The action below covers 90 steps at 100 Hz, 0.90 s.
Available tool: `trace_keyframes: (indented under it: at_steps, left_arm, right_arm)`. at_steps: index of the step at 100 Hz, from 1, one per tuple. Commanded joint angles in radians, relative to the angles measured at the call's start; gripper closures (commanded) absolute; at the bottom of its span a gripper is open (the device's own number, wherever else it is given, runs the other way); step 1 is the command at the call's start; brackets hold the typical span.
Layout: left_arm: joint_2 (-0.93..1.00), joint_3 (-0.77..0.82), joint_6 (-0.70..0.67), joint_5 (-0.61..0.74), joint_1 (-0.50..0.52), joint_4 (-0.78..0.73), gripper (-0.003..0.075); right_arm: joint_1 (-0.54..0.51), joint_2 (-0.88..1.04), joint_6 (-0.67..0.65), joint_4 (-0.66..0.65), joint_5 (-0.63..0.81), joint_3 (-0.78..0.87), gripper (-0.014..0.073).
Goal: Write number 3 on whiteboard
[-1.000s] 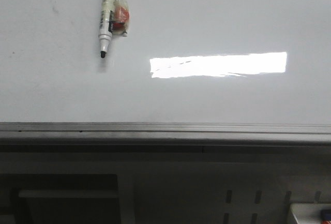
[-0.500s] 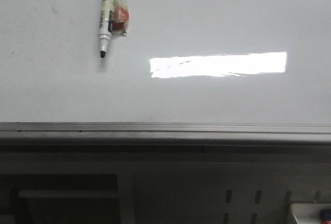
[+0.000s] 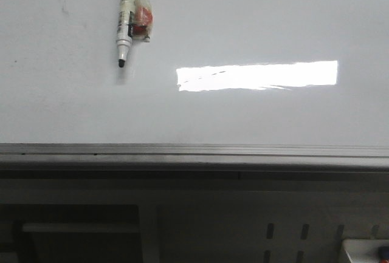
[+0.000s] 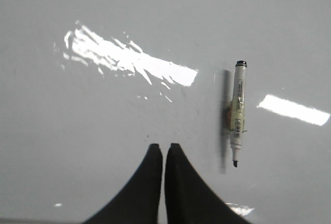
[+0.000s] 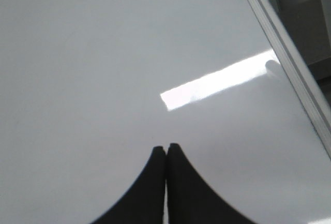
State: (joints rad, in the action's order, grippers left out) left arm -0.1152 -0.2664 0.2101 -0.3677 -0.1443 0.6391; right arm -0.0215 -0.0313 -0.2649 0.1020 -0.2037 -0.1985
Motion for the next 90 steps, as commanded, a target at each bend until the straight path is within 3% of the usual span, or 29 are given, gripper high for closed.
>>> trace_keyframes:
  at_steps: [1, 11, 19, 26, 36, 46, 73, 90]
  left_arm:
    - [-0.144, -0.144, 0.05, -0.014, -0.006, -0.096, 0.0689]
    - [-0.311, -0.254, 0.093, -0.109, -0.006, -0.096, 0.0506]
    - [-0.429, -0.32, 0.093, -0.19, -0.006, -0.069, 0.0305]
    - [-0.523, -0.368, 0.108, -0.265, -0.006, -0.007, 0.0221]
    - [-0.646, -0.413, 0.267, -0.335, -0.02, 0.142, 0.0243]
    - [-0.735, -0.439, 0.373, -0.317, -0.073, 0.26, 0.0279]
    - [-0.921, -0.504, 0.38, -0.068, -0.317, 0.258, 0.0281]
    - [-1.017, -0.529, 0.376, 0.104, -0.41, 0.265, 0.0281]
  right_arm:
    - [0.013, -0.082, 0.03, -0.001, -0.023, -0.104, 0.0574]
    - [0.051, -0.159, 0.11, -0.001, -0.036, -0.175, 0.0414]
    - [0.077, -0.217, 0.115, -0.001, -0.072, -0.228, 0.0283]
    - [0.103, -0.267, 0.115, -0.001, -0.117, -0.27, 0.0214]
    - [0.141, -0.322, 0.115, -0.001, -0.136, -0.301, 0.0209]
    - [0.173, -0.364, 0.117, -0.001, -0.117, -0.306, 0.0209]
    - [0.252, -0.393, 0.117, -0.001, -0.113, -0.306, 0.0209]
    - [0.264, -0.393, 0.118, -0.001, -0.113, -0.306, 0.0209]
